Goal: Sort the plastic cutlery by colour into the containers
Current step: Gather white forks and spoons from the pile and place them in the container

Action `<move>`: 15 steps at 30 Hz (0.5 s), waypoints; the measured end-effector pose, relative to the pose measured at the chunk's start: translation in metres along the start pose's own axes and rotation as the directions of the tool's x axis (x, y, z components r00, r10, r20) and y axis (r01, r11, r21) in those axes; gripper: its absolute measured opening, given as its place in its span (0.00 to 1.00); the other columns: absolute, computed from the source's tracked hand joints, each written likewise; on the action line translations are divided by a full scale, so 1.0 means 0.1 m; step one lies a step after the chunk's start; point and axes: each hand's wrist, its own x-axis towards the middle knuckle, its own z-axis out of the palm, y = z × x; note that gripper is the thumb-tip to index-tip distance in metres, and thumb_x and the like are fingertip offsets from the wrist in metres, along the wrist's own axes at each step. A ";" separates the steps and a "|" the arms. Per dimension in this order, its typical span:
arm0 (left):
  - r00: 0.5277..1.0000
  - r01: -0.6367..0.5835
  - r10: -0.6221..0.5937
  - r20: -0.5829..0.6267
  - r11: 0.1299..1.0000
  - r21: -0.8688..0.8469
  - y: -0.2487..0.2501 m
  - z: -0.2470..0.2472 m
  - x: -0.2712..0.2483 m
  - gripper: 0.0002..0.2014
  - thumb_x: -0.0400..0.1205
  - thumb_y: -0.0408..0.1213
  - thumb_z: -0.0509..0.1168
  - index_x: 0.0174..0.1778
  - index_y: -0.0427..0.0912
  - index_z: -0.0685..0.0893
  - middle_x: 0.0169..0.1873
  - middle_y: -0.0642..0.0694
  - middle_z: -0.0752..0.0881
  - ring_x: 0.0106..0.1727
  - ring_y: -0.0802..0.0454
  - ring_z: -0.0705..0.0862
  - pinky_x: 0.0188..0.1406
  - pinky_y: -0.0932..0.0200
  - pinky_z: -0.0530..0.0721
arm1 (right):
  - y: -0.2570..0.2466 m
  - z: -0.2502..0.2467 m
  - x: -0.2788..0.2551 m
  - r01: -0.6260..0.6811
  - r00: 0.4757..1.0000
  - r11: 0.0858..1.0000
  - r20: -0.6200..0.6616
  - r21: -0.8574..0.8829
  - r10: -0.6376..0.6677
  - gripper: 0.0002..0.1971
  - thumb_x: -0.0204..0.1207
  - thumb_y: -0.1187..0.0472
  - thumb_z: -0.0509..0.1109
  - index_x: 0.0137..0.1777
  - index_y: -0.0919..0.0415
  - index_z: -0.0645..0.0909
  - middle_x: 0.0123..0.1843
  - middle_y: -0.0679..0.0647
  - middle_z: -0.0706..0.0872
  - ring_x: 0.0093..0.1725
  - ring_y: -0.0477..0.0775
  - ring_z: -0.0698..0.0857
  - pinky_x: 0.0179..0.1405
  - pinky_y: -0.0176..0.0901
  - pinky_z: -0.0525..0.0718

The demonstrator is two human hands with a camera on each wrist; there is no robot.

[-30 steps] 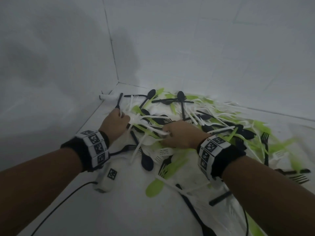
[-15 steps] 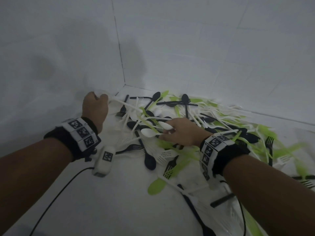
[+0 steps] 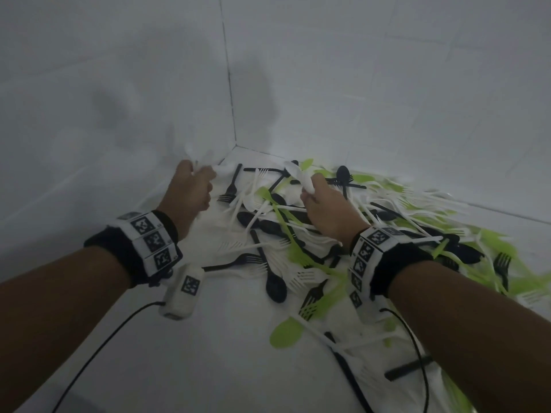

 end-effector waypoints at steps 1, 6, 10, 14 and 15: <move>0.998 -0.025 0.019 0.054 0.993 0.112 -0.02 -0.02 -0.01 0.05 0.87 0.36 0.59 0.46 0.47 0.70 0.36 0.48 0.73 0.31 0.53 0.69 0.30 0.55 0.69 | 0.01 0.03 0.05 -0.023 1.000 0.999 -0.018 -0.039 0.022 0.06 0.91 0.56 0.58 0.56 0.59 0.70 0.41 0.56 0.83 0.34 0.54 0.79 0.31 0.47 0.73; 0.937 -0.252 0.062 0.345 0.802 0.541 -0.13 -0.12 -0.05 0.07 0.91 0.36 0.54 0.47 0.48 0.71 0.39 0.45 0.83 0.37 0.48 0.80 0.34 0.55 0.76 | 0.03 0.22 0.28 -0.042 0.999 0.993 -0.004 -0.112 0.042 0.14 0.84 0.55 0.64 0.40 0.62 0.76 0.38 0.57 0.83 0.35 0.53 0.78 0.34 0.48 0.73; 0.943 -0.306 0.130 0.305 0.695 0.651 -0.28 -0.15 0.08 0.16 0.91 0.42 0.58 0.37 0.51 0.65 0.32 0.45 0.79 0.31 0.48 0.75 0.30 0.55 0.70 | -0.02 0.33 0.34 0.042 0.995 0.979 0.098 -0.198 -0.023 0.14 0.85 0.53 0.65 0.45 0.63 0.83 0.42 0.56 0.86 0.42 0.55 0.82 0.42 0.52 0.78; 0.921 -0.346 0.070 0.382 0.595 0.726 -0.35 -0.07 0.22 0.18 0.88 0.47 0.64 0.35 0.47 0.68 0.32 0.48 0.76 0.33 0.52 0.74 0.31 0.57 0.67 | -0.05 0.36 0.39 0.025 0.979 0.956 0.200 -0.293 0.036 0.16 0.86 0.48 0.65 0.43 0.58 0.84 0.42 0.53 0.87 0.41 0.53 0.83 0.40 0.47 0.77; 0.899 -0.385 0.041 0.437 0.551 0.740 -0.37 -0.04 0.24 0.17 0.88 0.47 0.64 0.34 0.49 0.69 0.32 0.50 0.76 0.34 0.53 0.75 0.32 0.59 0.66 | -0.03 0.35 0.41 0.019 0.979 0.950 0.199 -0.313 0.046 0.18 0.85 0.47 0.65 0.40 0.58 0.83 0.41 0.54 0.86 0.40 0.55 0.84 0.38 0.47 0.77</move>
